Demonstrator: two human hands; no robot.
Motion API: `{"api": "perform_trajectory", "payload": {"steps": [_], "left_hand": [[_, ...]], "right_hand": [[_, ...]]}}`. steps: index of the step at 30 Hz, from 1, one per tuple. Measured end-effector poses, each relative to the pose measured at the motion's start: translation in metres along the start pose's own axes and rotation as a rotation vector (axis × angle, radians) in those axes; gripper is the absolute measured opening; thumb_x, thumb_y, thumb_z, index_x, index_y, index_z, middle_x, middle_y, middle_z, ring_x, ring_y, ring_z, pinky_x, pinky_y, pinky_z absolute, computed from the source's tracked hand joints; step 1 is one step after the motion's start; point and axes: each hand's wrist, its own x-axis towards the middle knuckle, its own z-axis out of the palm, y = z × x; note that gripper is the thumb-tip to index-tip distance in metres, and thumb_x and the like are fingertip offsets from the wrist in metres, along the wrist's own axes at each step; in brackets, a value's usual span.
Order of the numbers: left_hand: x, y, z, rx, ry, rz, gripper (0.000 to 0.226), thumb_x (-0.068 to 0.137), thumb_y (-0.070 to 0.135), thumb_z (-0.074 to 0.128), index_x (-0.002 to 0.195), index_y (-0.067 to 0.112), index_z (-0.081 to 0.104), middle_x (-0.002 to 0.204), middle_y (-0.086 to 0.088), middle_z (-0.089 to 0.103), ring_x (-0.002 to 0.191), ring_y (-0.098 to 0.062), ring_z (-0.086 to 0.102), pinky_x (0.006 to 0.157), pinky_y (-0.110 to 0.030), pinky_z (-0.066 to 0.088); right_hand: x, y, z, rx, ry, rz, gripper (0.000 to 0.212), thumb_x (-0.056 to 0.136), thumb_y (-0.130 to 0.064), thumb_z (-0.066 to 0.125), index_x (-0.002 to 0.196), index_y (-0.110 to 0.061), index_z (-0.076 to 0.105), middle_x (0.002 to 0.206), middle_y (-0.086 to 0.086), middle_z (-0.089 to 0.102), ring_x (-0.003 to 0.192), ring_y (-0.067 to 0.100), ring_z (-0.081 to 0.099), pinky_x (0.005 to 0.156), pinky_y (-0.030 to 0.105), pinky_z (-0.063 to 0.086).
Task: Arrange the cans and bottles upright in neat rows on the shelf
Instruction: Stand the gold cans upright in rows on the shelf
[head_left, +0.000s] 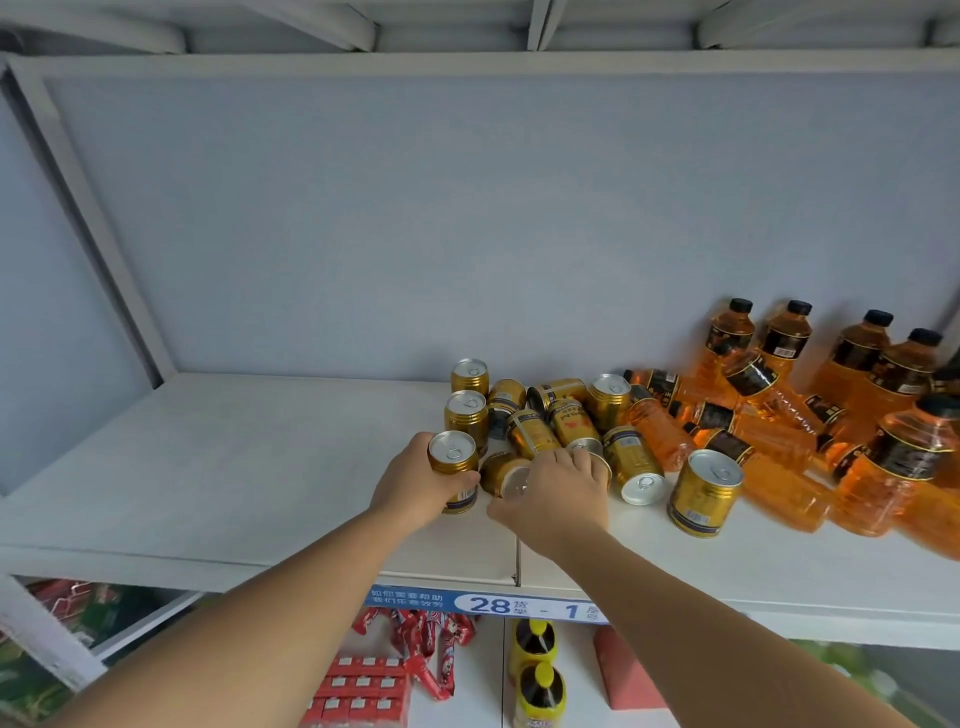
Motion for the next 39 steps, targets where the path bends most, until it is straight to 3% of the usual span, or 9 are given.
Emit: {"api": "perform_trajectory", "payload": {"steps": [7, 12, 15, 19, 24, 27, 32, 36, 39], "left_hand": [[-0.002, -0.005, 0.003, -0.013, 0.009, -0.017, 0.064, 0.073, 0.046, 0.087, 0.122, 0.034, 0.048, 0.124, 0.005, 0.066, 0.106, -0.014, 0.061, 0.087, -0.031, 0.052], [-0.004, -0.021, 0.01, -0.001, -0.026, -0.038, 0.087, 0.065, 0.05, 0.091, 0.136, 0.028, 0.046, 0.131, 0.005, 0.064, 0.114, -0.014, 0.06, 0.095, -0.031, 0.05], [-0.003, -0.027, 0.015, 0.018, -0.051, -0.047, 0.086, 0.066, 0.052, 0.089, 0.137, 0.028, 0.047, 0.133, 0.006, 0.064, 0.118, -0.017, 0.061, 0.098, -0.034, 0.051], [-0.004, -0.029, 0.018, 0.023, -0.039, -0.019, 0.079, 0.067, 0.055, 0.087, 0.132, 0.031, 0.049, 0.127, 0.007, 0.067, 0.115, -0.016, 0.063, 0.094, -0.032, 0.05], [-0.006, -0.027, 0.017, 0.018, -0.007, -0.013, 0.074, 0.065, 0.058, 0.087, 0.127, 0.034, 0.054, 0.122, 0.012, 0.069, 0.108, -0.01, 0.063, 0.091, -0.03, 0.05], [-0.005, -0.025, 0.012, 0.037, 0.017, -0.022, 0.073, 0.066, 0.057, 0.087, 0.127, 0.032, 0.056, 0.122, 0.011, 0.07, 0.108, -0.012, 0.064, 0.094, -0.036, 0.053], [-0.002, -0.028, -0.015, 0.017, 0.057, -0.045, 0.066, 0.064, 0.053, 0.088, 0.12, 0.032, 0.06, 0.113, 0.009, 0.071, 0.103, -0.014, 0.066, 0.092, -0.038, 0.055], [0.001, -0.039, -0.047, 0.016, 0.107, -0.074, 0.064, 0.065, 0.052, 0.089, 0.118, 0.028, 0.061, 0.108, 0.008, 0.071, 0.1, -0.014, 0.066, 0.09, -0.037, 0.055], [0.007, -0.054, -0.076, 0.015, 0.133, -0.093, 0.061, 0.066, 0.048, 0.091, 0.116, 0.027, 0.062, 0.106, 0.008, 0.072, 0.099, -0.014, 0.067, 0.091, -0.037, 0.055]], "right_hand": [[0.004, 0.003, -0.001, 0.128, 0.012, -0.031, 0.079, 0.055, -0.084, 0.031, 0.101, -0.025, 0.056, 0.096, -0.004, 0.06, 0.105, 0.022, 0.052, 0.101, 0.043, 0.03], [0.011, 0.006, 0.003, 0.146, -0.004, -0.049, 0.066, 0.058, -0.084, 0.035, 0.09, -0.028, 0.05, 0.08, -0.009, 0.052, 0.086, 0.017, 0.047, 0.095, 0.041, 0.028], [0.014, 0.007, 0.006, 0.174, -0.011, -0.054, 0.063, 0.062, -0.083, 0.035, 0.092, -0.029, 0.05, 0.082, -0.009, 0.055, 0.094, 0.019, 0.053, 0.097, 0.042, 0.029], [0.015, 0.01, 0.013, 0.221, -0.005, -0.07, 0.076, 0.065, -0.087, 0.036, 0.11, -0.03, 0.056, 0.102, -0.006, 0.065, 0.109, 0.02, 0.054, 0.104, 0.04, 0.033], [0.017, 0.013, 0.015, 0.254, 0.008, -0.155, 0.073, 0.063, -0.089, 0.041, 0.107, -0.032, 0.054, 0.098, -0.011, 0.066, 0.104, 0.015, 0.057, 0.107, 0.036, 0.032], [0.021, 0.015, 0.013, 0.276, 0.024, -0.219, 0.068, 0.065, -0.087, 0.043, 0.102, -0.032, 0.057, 0.088, -0.013, 0.065, 0.094, 0.01, 0.058, 0.109, 0.034, 0.033], [0.03, 0.005, 0.001, 0.301, 0.09, -0.262, 0.059, 0.068, -0.085, 0.046, 0.094, -0.033, 0.055, 0.079, -0.014, 0.06, 0.079, 0.01, 0.057, 0.087, 0.035, 0.04], [0.041, -0.023, -0.008, 0.489, 0.092, -0.28, 0.05, 0.066, -0.08, 0.058, 0.09, -0.037, 0.051, 0.073, -0.018, 0.059, 0.067, 0.0, 0.057, 0.055, 0.023, 0.047], [0.051, -0.052, -0.008, 0.617, 0.04, -0.265, 0.052, 0.065, -0.077, 0.062, 0.094, -0.036, 0.053, 0.075, -0.016, 0.062, 0.066, 0.0, 0.06, 0.05, 0.02, 0.047]]}}
